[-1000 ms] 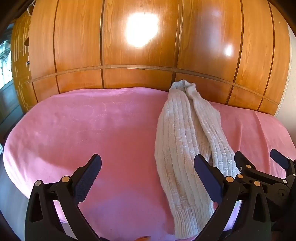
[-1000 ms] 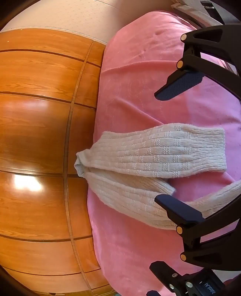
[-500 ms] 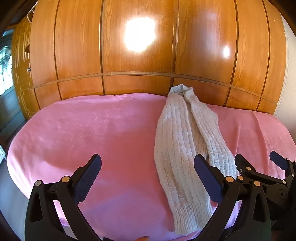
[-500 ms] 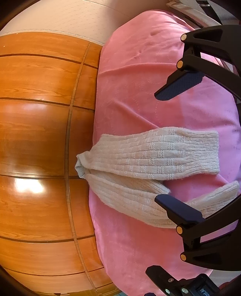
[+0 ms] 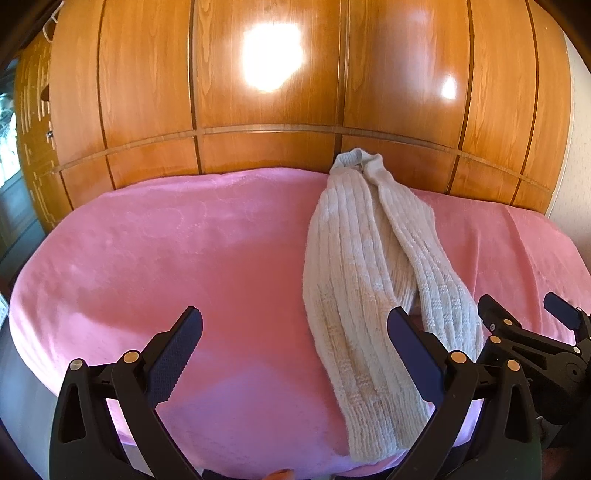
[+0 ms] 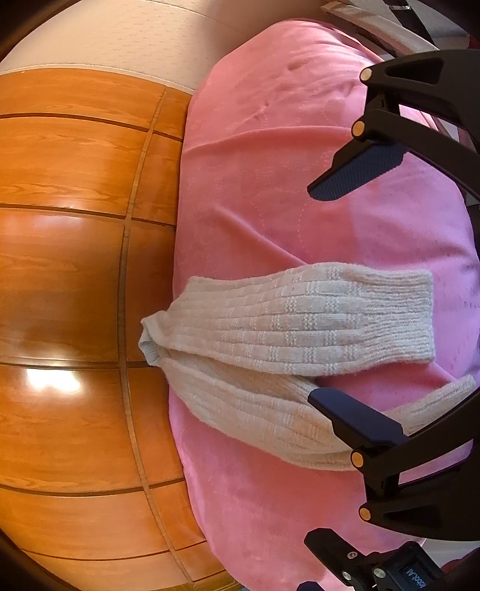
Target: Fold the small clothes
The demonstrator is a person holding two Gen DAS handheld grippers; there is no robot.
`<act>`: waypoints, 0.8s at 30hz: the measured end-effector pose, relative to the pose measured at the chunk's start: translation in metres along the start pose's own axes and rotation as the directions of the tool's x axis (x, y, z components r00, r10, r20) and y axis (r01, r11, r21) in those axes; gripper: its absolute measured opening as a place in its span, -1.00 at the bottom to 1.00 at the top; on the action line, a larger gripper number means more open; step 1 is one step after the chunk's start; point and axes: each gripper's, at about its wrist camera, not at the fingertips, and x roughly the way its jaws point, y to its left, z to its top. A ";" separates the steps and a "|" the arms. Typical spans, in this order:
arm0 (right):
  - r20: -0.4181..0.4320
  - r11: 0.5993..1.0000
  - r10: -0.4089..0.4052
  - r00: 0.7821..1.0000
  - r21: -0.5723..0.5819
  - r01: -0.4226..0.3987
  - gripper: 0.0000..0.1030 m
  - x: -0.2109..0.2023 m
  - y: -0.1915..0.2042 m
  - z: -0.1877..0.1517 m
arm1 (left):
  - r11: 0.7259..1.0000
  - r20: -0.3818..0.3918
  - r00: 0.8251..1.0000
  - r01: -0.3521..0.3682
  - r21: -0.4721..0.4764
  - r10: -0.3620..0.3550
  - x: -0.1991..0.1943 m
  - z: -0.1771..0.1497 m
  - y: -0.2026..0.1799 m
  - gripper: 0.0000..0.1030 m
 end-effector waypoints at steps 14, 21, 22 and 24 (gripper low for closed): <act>0.052 0.999 0.025 0.998 0.027 -0.026 0.96 -0.007 0.000 0.001 | 1.000 0.020 1.000 0.010 -0.010 -0.010 0.000 0.003 0.000 0.93; 0.056 0.999 0.024 0.998 0.028 -0.026 0.96 -0.009 -0.001 0.002 | 1.000 0.036 0.999 0.014 -0.006 -0.013 -0.005 0.003 0.000 0.93; 0.056 0.999 0.023 0.998 0.027 -0.025 0.96 -0.009 -0.001 0.001 | 1.000 0.037 0.999 0.015 -0.007 -0.015 -0.006 0.003 0.000 0.93; 0.055 0.999 0.023 0.998 0.028 -0.025 0.96 -0.009 -0.001 0.001 | 1.000 0.039 0.999 0.018 -0.007 -0.018 -0.006 0.003 0.001 0.93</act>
